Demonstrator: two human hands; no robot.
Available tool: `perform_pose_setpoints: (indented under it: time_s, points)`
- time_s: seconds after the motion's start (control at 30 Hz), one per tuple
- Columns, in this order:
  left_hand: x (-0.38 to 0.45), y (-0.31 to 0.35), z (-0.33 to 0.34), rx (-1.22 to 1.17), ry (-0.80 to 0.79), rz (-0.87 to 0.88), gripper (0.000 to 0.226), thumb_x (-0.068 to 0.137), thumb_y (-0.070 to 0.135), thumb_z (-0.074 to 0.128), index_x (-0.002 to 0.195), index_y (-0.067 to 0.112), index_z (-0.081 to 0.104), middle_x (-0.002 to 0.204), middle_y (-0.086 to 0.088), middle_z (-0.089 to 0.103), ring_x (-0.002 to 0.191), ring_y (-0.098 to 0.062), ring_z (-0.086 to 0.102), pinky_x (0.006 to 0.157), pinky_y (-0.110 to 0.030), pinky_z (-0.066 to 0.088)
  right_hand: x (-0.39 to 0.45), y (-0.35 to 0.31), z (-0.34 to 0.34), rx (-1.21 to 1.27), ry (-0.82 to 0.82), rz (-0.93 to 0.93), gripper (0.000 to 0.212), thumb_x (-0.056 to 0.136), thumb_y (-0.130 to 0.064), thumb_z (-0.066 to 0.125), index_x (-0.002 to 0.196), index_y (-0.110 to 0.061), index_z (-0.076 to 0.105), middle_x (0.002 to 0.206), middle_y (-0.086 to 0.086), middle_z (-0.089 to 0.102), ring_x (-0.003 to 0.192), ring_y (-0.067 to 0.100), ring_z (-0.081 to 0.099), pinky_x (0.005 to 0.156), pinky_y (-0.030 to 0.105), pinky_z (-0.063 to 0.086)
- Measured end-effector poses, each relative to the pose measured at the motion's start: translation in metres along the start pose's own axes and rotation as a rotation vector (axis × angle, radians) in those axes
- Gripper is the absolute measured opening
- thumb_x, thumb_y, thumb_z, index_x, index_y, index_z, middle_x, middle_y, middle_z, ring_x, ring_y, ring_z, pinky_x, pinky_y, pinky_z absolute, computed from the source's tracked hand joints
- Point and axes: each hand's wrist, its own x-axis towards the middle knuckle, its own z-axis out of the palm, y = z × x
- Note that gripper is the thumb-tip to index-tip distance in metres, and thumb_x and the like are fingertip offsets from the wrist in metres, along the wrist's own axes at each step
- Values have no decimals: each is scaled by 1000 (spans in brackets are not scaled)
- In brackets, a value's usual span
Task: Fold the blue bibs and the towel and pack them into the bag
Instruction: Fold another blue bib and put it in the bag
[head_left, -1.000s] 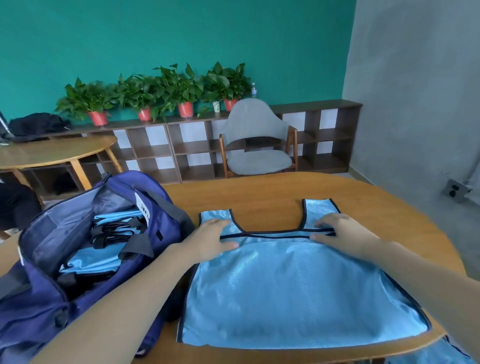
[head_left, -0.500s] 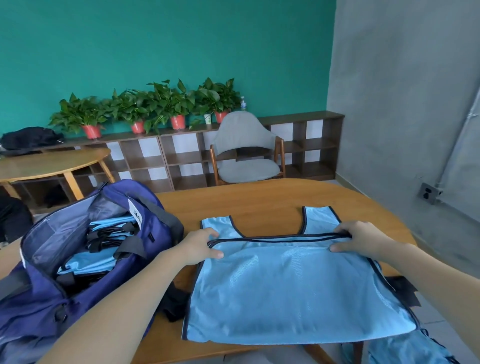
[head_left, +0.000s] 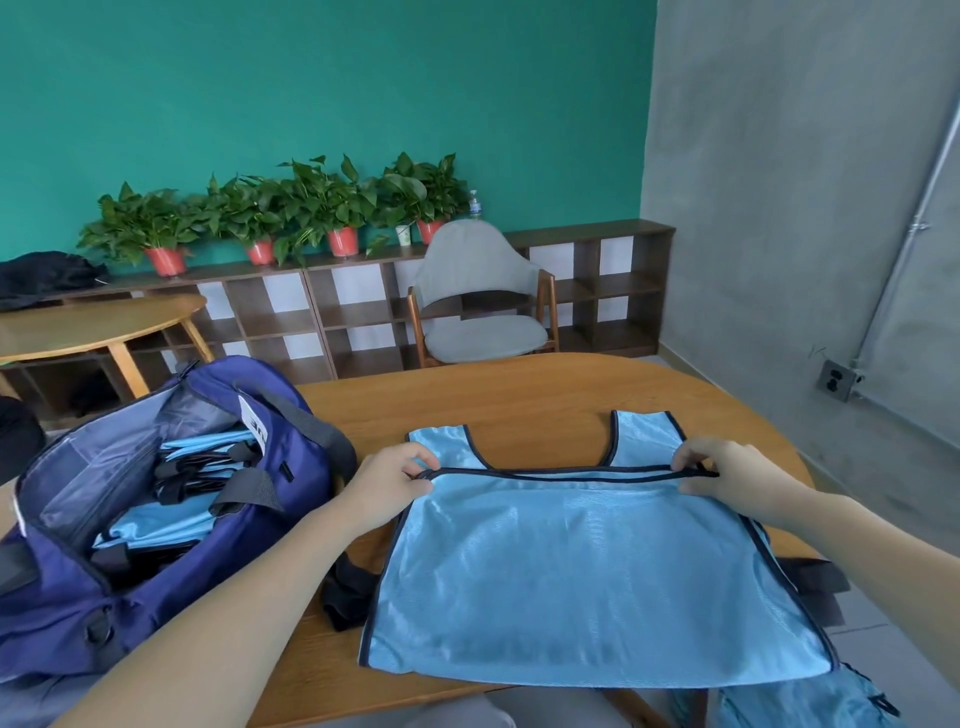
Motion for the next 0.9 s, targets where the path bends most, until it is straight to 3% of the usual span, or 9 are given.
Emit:
perform_pose_setpoints:
  time_s: [0.1,0.23,0.5,0.67,0.9]
  points:
    - [1,1,4,-12,-11,-11,21,87,21,79,100,36,72,114,8,72,107,-9,65,98,-32,52,1,-2,1,-20,-23,-1,15,93,-22,72,105,-31,68,106,-15,65,102,8,58,90,26,43]
    - [5,1,9,-9,10,-58,23,84,25,82,102,35,72,113,5,71,109,-11,64,95,-30,52,5,0,2,-8,-26,10,17,93,-22,72,108,-29,69,108,-14,64,102,7,58,88,23,39]
    - [8,4,5,11,1,-110,28,80,20,86,105,21,73,102,4,71,100,-11,65,90,-30,54,11,1,1,26,-43,78,10,91,-21,74,97,-24,67,102,-7,66,93,9,59,71,20,42]
    - [8,8,7,33,16,-91,18,81,28,84,95,21,75,95,8,73,91,-5,67,76,-18,51,11,2,3,25,-37,86,9,90,-22,74,94,-23,67,99,-4,67,91,13,60,69,23,43]
    - [3,10,6,2,81,-105,13,88,29,78,84,18,72,85,4,73,84,-12,68,71,-24,53,9,3,3,111,8,113,5,87,-25,79,86,-23,75,95,-5,72,88,13,63,69,24,45]
